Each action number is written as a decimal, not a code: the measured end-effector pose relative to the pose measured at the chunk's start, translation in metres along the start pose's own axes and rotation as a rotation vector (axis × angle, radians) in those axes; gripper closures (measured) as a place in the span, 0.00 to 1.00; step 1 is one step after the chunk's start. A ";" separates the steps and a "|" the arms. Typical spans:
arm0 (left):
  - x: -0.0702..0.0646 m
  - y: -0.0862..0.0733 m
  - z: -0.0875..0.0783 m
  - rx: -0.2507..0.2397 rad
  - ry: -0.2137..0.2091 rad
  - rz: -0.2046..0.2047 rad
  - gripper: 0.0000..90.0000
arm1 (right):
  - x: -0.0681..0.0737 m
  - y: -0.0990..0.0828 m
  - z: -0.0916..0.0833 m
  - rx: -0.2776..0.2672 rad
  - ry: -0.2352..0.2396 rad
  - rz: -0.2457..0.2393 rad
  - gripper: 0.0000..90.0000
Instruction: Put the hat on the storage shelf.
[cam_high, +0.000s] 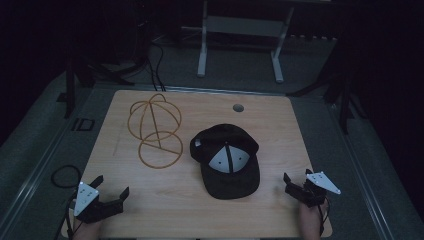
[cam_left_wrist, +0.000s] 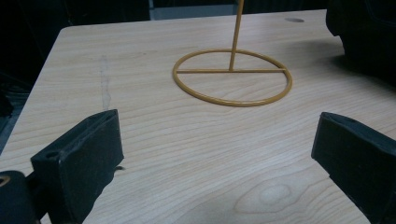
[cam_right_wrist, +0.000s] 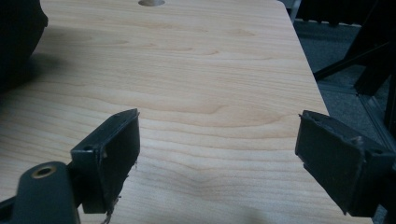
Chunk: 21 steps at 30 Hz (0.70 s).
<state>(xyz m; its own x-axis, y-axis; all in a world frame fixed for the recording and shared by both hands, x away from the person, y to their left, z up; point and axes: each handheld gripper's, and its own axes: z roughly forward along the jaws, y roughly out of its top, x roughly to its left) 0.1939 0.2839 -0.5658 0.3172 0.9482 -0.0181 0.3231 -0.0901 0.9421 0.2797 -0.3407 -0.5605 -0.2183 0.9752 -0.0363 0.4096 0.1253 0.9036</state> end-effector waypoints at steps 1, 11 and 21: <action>0.000 0.000 0.000 0.000 0.000 -0.001 0.03 | 0.000 0.000 0.000 -0.001 -0.002 0.000 0.16; 0.001 0.000 -0.003 -0.028 -0.012 -0.031 0.03 | 0.006 0.011 -0.008 -0.013 0.080 -0.019 0.15; -0.001 0.001 -0.002 -0.029 -0.030 -0.037 0.03 | 0.015 0.051 -0.020 -0.020 0.149 -0.038 0.14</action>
<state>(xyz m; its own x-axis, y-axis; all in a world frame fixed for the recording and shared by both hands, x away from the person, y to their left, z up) 0.1922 0.2839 -0.5640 0.3326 0.9410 -0.0632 0.3098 -0.0457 0.9497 0.2797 -0.3231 -0.5069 -0.3630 0.9318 -0.0081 0.3815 0.1565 0.9110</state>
